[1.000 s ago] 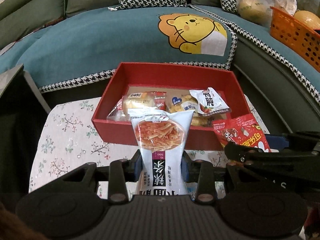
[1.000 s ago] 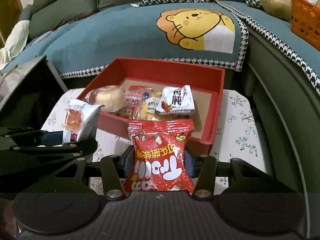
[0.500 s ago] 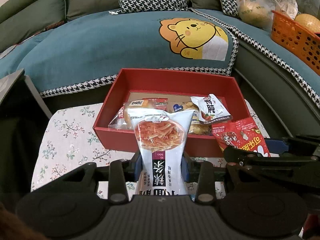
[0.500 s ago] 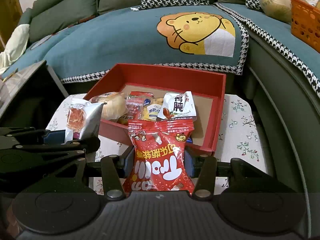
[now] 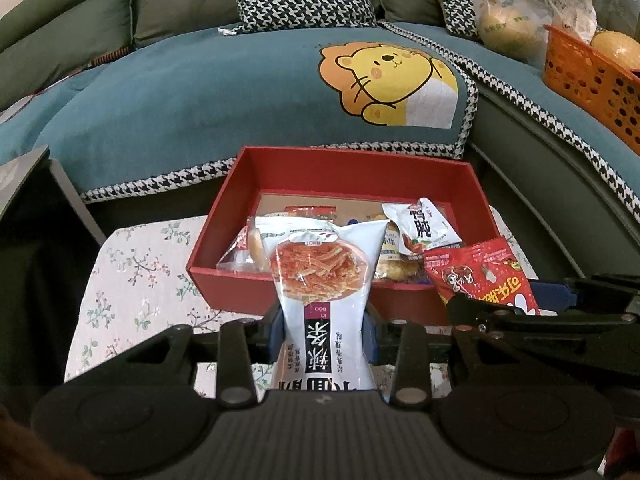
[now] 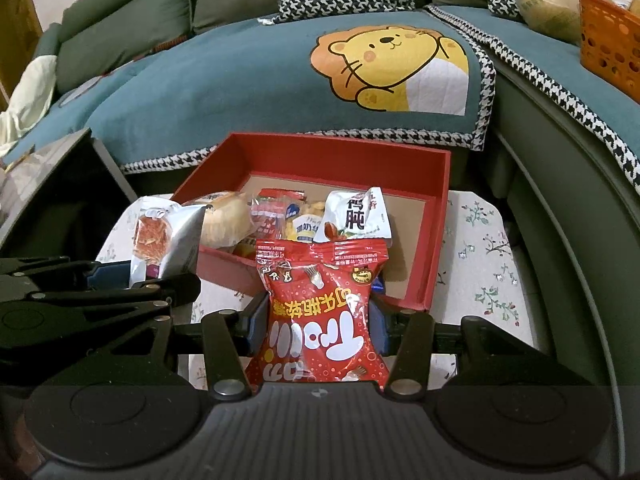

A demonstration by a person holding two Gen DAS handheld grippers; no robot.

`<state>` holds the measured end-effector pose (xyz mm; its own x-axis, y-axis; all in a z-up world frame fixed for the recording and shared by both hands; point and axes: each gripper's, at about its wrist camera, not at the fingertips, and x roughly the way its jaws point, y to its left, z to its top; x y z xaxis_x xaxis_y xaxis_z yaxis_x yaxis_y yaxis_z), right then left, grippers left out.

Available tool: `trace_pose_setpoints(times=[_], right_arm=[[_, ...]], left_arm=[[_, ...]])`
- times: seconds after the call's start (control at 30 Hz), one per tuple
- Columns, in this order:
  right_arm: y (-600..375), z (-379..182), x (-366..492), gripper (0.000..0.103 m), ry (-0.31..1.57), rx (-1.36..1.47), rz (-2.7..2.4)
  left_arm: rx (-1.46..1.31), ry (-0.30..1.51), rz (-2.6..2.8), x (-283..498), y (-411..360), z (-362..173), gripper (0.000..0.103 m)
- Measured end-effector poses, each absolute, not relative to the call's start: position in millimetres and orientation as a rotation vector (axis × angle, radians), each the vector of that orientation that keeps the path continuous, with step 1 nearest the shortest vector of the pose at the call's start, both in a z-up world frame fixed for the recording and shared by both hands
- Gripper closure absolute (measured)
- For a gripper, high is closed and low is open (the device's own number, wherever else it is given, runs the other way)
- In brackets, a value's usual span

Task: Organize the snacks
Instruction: 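Carry the spicy-strip and Trolli packets with both tools toward the red box, then lower both tools into the box and open them to release the packets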

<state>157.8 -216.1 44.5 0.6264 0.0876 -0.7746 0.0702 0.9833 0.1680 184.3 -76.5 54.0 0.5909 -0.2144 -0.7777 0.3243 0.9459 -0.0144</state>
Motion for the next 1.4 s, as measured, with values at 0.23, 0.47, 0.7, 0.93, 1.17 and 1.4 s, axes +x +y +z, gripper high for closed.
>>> trace_pose_setpoints(times=[0.23,0.47,0.7,0.93,1.17,1.4], right_arm=[[-218.4,45.7,163.9,0.046,0.889,0.200,0.004],[-222.7,46.9,171.3,0.046,0.881,0.216,-0.001],[-224.9,46.0,179.3,0.046,0.880,0.219,-0.002],[-229.2,43.8,189.8,0.046,0.884,0.216,-0.011],[-237.0,40.8,202.4,0.046,0.881,0.222,-0.023],[-241.2,29.3,217.2,0.046,0.895,0.215,-0.029]], left_arm=[[0.135,0.877,-0.313,191.3,-78.3,55.5,0.035],[0.142,0.862,-0.307,198.6,-82.9,58.0,0.035],[0.141,0.861,-0.300,208.4,-85.9,56.9,0.035],[0.141,0.864,-0.297,217.1,-91.7,54.5,0.035],[0.152,0.857,-0.294,230.8,-100.9,53.3,0.035],[0.162,0.869,-0.282,246.3,-107.2,40.1,0.035]])
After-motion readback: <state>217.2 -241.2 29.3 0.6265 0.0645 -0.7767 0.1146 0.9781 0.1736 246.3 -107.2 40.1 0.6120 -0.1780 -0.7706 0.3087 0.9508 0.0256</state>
